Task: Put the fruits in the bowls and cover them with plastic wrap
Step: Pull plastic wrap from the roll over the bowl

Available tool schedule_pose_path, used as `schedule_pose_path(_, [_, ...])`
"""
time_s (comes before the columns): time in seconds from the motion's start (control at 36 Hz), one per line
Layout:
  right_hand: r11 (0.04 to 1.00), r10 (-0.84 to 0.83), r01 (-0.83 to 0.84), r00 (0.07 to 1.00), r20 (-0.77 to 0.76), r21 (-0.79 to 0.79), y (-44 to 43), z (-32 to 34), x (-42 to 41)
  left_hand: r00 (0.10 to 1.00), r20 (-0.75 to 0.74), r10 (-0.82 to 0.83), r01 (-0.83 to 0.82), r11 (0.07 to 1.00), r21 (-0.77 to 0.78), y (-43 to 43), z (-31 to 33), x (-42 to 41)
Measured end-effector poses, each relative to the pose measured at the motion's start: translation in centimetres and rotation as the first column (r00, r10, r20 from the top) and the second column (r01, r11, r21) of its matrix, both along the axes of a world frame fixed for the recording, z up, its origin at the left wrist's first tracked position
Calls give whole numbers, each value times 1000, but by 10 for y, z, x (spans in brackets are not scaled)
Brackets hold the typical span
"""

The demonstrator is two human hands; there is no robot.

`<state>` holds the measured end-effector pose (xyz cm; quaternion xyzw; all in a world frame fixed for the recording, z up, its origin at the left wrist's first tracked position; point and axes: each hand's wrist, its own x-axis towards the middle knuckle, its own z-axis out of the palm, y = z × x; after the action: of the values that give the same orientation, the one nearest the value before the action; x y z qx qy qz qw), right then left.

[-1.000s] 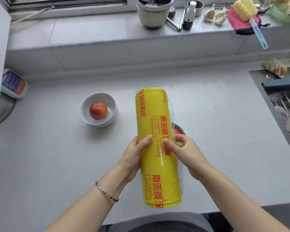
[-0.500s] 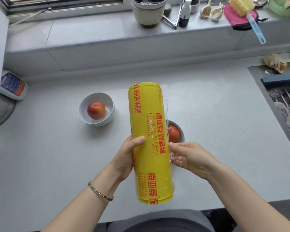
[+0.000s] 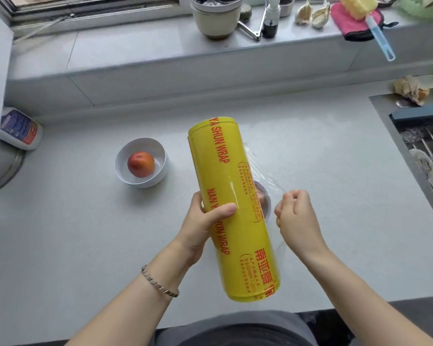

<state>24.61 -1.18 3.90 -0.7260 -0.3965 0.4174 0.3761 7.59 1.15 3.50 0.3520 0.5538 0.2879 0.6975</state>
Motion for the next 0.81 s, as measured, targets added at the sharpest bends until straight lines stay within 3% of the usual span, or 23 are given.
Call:
schedule_pose_path(0.08, [994, -39, 30, 996, 82, 105, 2, 1, 4, 992, -115, 41, -38, 999, 26, 4, 4, 5])
schedule_pose_path(0.17, [991, -83, 70, 990, 118, 111, 8, -8, 10, 940, -318, 122, -86, 988, 126, 9, 8, 10])
schedule_pose_path(0.25, [987, -125, 110, 984, 130, 115, 12, -17, 14, 809, -565, 161, -54, 978, 201, 17, 9, 12])
schedule_pose_path(0.39, [989, -143, 137, 984, 111, 58, 21, -32, 11, 558, -828, 55, 68, 991, 112, 31, 9, 15])
schedule_pose_path(0.67, [952, -226, 227, 974, 26, -208, 26, -70, 8, 300, -952, -63, 213, 977, 2, 40, 5, 38])
schedule_pose_path(0.81, [912, -256, 237, 967, -12, -336, 26, -86, 6, 252, -962, -104, 248, 968, -40, 42, 4, 48])
